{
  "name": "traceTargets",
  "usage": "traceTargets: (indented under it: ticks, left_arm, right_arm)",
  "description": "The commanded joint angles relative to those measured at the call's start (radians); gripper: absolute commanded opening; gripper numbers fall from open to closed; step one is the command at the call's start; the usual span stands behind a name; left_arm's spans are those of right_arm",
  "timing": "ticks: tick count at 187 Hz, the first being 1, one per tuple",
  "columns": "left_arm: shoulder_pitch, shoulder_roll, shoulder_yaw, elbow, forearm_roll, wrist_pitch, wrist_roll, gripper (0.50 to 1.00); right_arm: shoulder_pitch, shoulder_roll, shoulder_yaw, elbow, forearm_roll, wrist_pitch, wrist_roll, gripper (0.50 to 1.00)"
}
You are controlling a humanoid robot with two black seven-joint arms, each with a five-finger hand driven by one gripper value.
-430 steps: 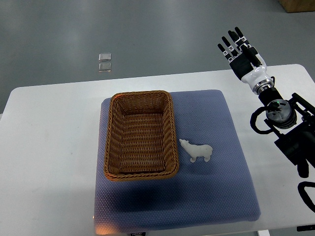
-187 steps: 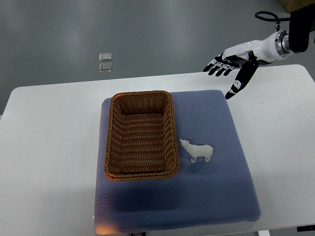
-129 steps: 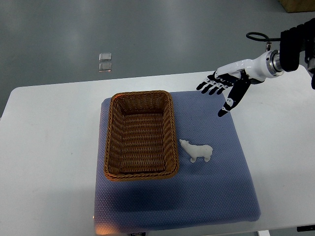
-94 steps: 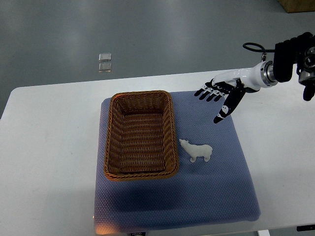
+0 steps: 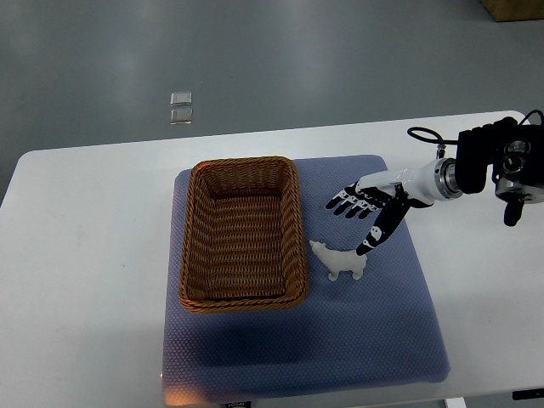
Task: Place white bear in brown basket with right hand
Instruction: 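Move the right hand over and down toward the white polar bear, then close the right hand's fingers around the white polar bear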
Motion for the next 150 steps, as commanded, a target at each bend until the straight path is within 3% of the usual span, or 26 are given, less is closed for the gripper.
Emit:
traceTargets:
  ticks: [1, 150]
  left_arm:
    - [0.000, 0.000, -0.001, 0.000, 0.000, 0.000, 0.001, 1.000]
    - [0.000, 0.000, -0.001, 0.000, 0.000, 0.000, 0.015, 1.000]
  right_arm:
    - [-0.017, 0.014, 0.001, 0.000, -0.002, -0.010, 0.004, 0.905]
    - [-0.161, 0.071, 0.046, -0.005, -0.097, -0.090, 0.043, 0.801]
